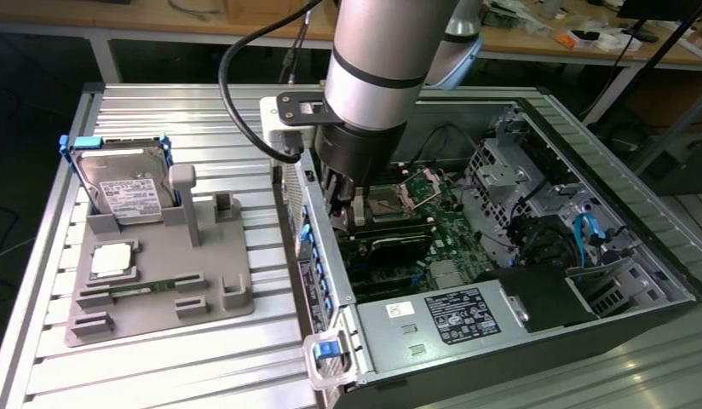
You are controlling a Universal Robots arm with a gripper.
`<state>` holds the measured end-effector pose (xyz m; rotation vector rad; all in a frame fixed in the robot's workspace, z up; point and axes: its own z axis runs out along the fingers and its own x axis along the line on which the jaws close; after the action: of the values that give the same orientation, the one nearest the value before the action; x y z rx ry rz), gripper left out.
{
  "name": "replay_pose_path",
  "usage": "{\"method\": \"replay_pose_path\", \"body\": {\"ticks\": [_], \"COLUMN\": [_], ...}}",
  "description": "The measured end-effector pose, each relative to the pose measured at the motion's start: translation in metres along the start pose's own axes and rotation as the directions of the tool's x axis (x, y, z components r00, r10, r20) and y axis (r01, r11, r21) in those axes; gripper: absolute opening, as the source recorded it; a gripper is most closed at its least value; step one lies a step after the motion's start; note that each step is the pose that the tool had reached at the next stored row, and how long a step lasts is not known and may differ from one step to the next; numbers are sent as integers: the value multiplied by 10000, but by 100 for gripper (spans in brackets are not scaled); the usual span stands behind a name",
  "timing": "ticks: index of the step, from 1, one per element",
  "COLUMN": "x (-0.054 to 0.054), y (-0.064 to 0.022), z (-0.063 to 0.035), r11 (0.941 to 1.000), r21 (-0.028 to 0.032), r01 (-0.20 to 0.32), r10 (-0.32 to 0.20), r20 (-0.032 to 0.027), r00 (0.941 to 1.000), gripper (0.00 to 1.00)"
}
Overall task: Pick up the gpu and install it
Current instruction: 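Press down on the gpu until it lock into place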
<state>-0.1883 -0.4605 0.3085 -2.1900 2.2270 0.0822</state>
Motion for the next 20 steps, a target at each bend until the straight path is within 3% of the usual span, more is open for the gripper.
{"method": "replay_pose_path", "body": {"ticks": [5, 9, 10, 15, 16, 20], "x": [-5, -5, -6, -7, -7, -9], "y": [1, 1, -7, -92, -113, -190], "z": [-36, -78, -80, -83, -83, -84], "r11": [10000, 10000, 10000, 9992, 9987, 9943], "r21": [25, 12, -15, -405, -517, -1061], "r01": [-1, 0, 1, -20, -26, -52], "r10": [1, 0, -1, 21, 26, 54], "r20": [39, 18, 15, 11, 16, 16], "r00": [10000, 10000, 10000, 10000, 10000, 10000], "gripper": [11, 11, 11, 11, 11, 11]}}
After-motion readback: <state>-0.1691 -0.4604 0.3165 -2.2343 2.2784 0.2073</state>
